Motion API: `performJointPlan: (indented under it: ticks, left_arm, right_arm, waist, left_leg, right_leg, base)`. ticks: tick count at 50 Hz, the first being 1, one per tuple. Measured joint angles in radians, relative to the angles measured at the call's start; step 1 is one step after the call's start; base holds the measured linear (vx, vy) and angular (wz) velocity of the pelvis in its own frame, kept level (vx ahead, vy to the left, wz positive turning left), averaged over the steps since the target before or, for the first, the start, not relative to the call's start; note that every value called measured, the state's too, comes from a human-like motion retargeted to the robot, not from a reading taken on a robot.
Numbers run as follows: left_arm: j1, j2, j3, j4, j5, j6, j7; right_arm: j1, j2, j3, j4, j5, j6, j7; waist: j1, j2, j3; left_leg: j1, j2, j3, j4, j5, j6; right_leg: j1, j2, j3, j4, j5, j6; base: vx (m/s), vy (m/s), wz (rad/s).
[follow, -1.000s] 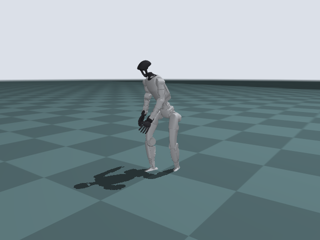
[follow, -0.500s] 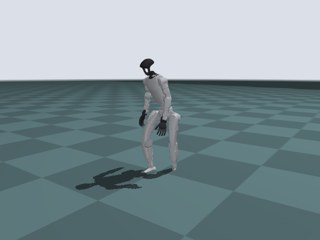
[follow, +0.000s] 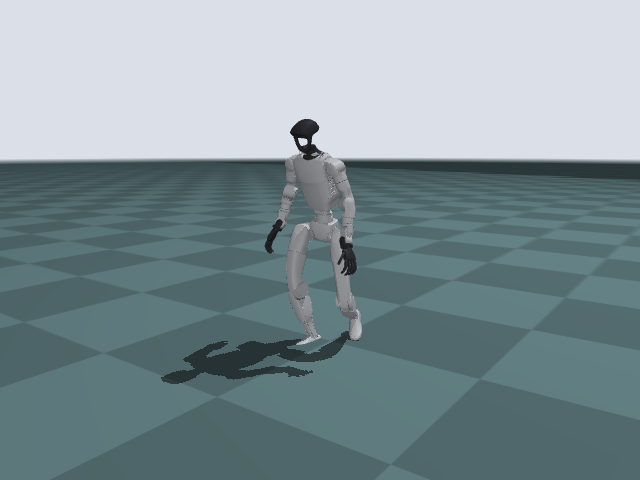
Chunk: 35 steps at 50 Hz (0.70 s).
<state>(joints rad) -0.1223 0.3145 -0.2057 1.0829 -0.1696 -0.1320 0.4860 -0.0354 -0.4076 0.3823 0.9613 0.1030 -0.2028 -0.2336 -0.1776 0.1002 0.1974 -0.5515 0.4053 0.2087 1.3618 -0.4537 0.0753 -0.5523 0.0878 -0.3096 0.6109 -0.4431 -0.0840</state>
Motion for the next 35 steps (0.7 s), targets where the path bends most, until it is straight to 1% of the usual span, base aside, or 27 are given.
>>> performJointPlan:
  ticks: [3, 5, 6, 8, 10, 13, 16, 17, 20, 23, 26, 28, 30, 32, 35]
  left_arm:
    - [0.011, 0.003, 0.007, -0.014, 0.004, -0.001, -0.009]
    - [0.021, 0.003, 0.010, -0.020, 0.008, -0.005, -0.014]
    - [0.026, 0.004, 0.010, -0.022, 0.008, -0.008, -0.017]
    - [0.041, 0.004, 0.011, -0.026, 0.012, -0.016, -0.021]
    - [0.058, 0.002, 0.009, -0.032, 0.020, -0.023, -0.022]
    - [0.076, -0.004, 0.004, -0.039, 0.037, -0.028, -0.022]
    - [0.092, -0.010, 0.000, -0.050, 0.059, -0.027, -0.026]
    - [0.097, -0.012, -0.001, -0.052, 0.064, -0.026, -0.028]
    - [0.110, -0.021, -0.005, -0.051, 0.075, -0.018, -0.028]
    - [0.111, -0.034, -0.008, -0.036, 0.077, -0.002, -0.025]
    - [0.099, -0.048, -0.014, -0.008, 0.075, 0.015, -0.021]
    - [0.087, -0.059, -0.018, 0.012, 0.073, 0.025, -0.020]
    - [0.073, -0.071, -0.024, 0.029, 0.070, 0.032, -0.019]
    - [0.054, -0.076, -0.025, 0.039, 0.065, 0.039, -0.015]
    - [0.021, -0.075, -0.024, 0.042, 0.059, 0.046, 0.001]
  right_arm:
    - [-0.016, -0.018, 0.003, -0.020, -0.020, 0.002, -0.007]
    - [-0.024, -0.028, 0.002, -0.033, -0.034, 0.004, -0.010]
    - [-0.029, -0.032, 0.000, -0.040, -0.039, 0.005, -0.010]
    - [-0.034, -0.038, -0.003, -0.053, -0.047, 0.005, -0.011]
    - [-0.036, -0.042, -0.005, -0.064, -0.052, 0.002, -0.011]
    - [-0.037, -0.048, -0.006, -0.076, -0.068, -0.003, -0.001]
    - [-0.037, -0.054, -0.004, -0.087, -0.086, -0.001, 0.008]
    - [-0.036, -0.054, -0.001, -0.089, -0.091, 0.000, 0.011]
    - [-0.027, -0.049, 0.008, -0.089, -0.101, 0.006, 0.014]
    - [-0.015, -0.039, 0.016, -0.077, -0.108, 0.015, 0.017]
    - [-0.001, -0.024, 0.022, -0.058, -0.117, 0.026, 0.023]
    - [0.010, -0.013, 0.026, -0.045, -0.122, 0.034, 0.032]
    - [0.022, -0.002, 0.029, -0.035, -0.125, 0.042, 0.046]
    - [0.027, 0.005, 0.033, -0.028, -0.125, 0.049, 0.061]
    - [0.031, 0.014, 0.041, -0.023, -0.124, 0.056, 0.072]
  waist:
    - [0.062, 0.010, 0.024]
    - [0.098, 0.009, 0.032]
    - [0.109, 0.004, 0.035]
    - [0.131, -0.005, 0.040]
    - [0.148, -0.011, 0.039]
    - [0.154, -0.022, 0.026]
    - [0.146, -0.035, -0.004]
    - [0.145, -0.037, -0.014]
    - [0.152, -0.038, -0.040]
    - [0.157, -0.056, -0.058]
    - [0.154, -0.081, -0.066]
    - [0.137, -0.103, -0.066]
    - [0.105, -0.131, -0.063]
    - [0.079, -0.155, -0.063]
    - [0.040, -0.177, -0.065]
  left_leg:
    - [-0.118, 0.023, -0.072, 0.140, -0.043, 0.028]
    - [-0.182, 0.008, -0.094, 0.139, -0.084, 0.040]
    - [-0.202, -0.010, -0.093, 0.098, -0.097, 0.041]
    - [-0.228, -0.045, -0.084, -0.016, -0.115, 0.033]
    - [-0.237, -0.082, -0.070, -0.174, -0.110, 0.012]
    - [-0.223, -0.157, -0.051, -0.472, -0.050, -0.038]
    - [-0.183, -0.238, -0.037, -0.783, 0.034, -0.068]
    - [-0.173, -0.255, -0.035, -0.853, 0.054, -0.074]
    - [-0.181, -0.272, -0.040, -0.882, 0.070, -0.079]
    - [-0.157, -0.297, -0.033, -0.859, 0.100, -0.062]
    - [-0.128, -0.333, -0.019, -0.818, 0.094, -0.031]
    - [-0.104, -0.379, -0.016, -0.803, 0.074, -0.006]
    - [-0.074, -0.444, -0.015, -0.803, 0.059, 0.016]
    - [-0.039, -0.497, -0.010, -0.828, 0.053, 0.033]
    - [0.018, -0.558, -0.013, -0.883, 0.051, 0.048]
  right_leg:
    - [0.058, 0.057, 0.009, -0.043, 0.002, -0.013]
    - [0.095, 0.074, 0.021, -0.068, 0.000, -0.009]
    - [0.120, 0.072, 0.028, -0.087, -0.001, -0.004]
    - [0.165, 0.066, 0.041, -0.110, -0.009, 0.010]
    - [0.206, 0.053, 0.050, -0.125, -0.020, 0.023]
    - [0.259, 0.019, 0.046, -0.152, -0.032, 0.043]
    - [0.283, -0.018, 0.033, -0.159, -0.045, 0.060]
    - [0.287, -0.027, 0.030, -0.151, -0.053, 0.063]
    - [0.291, -0.047, 0.032, -0.097, -0.088, 0.067]
    - [0.296, -0.091, 0.041, -0.021, -0.107, 0.071]
    - [0.280, -0.161, 0.043, 0.098, -0.061, 0.085]
    - [0.248, -0.205, 0.081, 0.222, -0.002, 0.108]
    - [0.188, -0.226, 0.163, 0.358, 0.010, 0.148]
    - [0.126, -0.279, 0.192, 0.499, 0.036, 0.152]
    - [0.034, -0.343, 0.215, 0.639, 0.048, 0.134]
  base:
    - [0.22, -0.09, -0.17]
    - [0.27, -0.04, -0.02]
    - [0.29, -0.01, 0.09]
    - [0.31, 0.01, 0.14]
    - [0.32, 0.04, 0.21]
    - [0.33, 0.08, 0.45]
    - [0.33, 0.13, 0.61]
    - [0.34, 0.16, 0.48]
    - [0.36, 0.18, 0.29]
    - [0.39, 0.19, 0.17]
    - [0.38, 0.20, 0.22]
    - [0.36, 0.20, 0.64]
    - [0.34, 0.16, 0.91]
    - [0.36, 0.14, 0.69]
    - [0.37, 0.11, 0.53]
